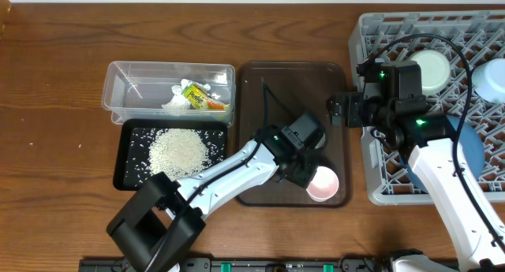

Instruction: Sort waste into correct bins and load items into the dishwasher rack

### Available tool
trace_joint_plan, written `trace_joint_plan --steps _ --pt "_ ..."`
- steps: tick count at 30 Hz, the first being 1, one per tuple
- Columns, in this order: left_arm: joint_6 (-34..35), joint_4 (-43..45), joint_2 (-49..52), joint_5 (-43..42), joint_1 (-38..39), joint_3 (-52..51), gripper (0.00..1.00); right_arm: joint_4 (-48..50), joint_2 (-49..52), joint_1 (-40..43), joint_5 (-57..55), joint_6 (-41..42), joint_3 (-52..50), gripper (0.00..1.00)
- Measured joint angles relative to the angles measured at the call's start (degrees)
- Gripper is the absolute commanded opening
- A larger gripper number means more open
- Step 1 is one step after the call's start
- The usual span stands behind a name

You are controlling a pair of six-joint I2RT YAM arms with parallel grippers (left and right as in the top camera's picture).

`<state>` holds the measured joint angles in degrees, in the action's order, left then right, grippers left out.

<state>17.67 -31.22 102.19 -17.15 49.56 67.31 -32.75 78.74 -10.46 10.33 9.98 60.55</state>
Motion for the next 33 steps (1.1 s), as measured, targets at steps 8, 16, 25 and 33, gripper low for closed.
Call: trace_joint_plan --steps 8,16,25,33 --pt "0.5 0.1 0.0 0.7 0.0 0.0 0.25 0.0 0.0 0.0 0.0 0.0 0.0 0.99" --pt "0.4 0.2 0.0 0.8 0.0 0.0 0.06 0.0 0.0 0.0 0.0 0.0 0.0 0.99" --pt "0.4 0.1 -1.0 0.8 -0.2 0.0 0.06 0.0 0.0 0.0 0.0 0.0 0.0 0.99" --pt "0.4 -0.7 -9.4 0.8 -3.9 0.0 0.06 0.0 0.0 0.0 0.0 0.0 0.0 0.99"
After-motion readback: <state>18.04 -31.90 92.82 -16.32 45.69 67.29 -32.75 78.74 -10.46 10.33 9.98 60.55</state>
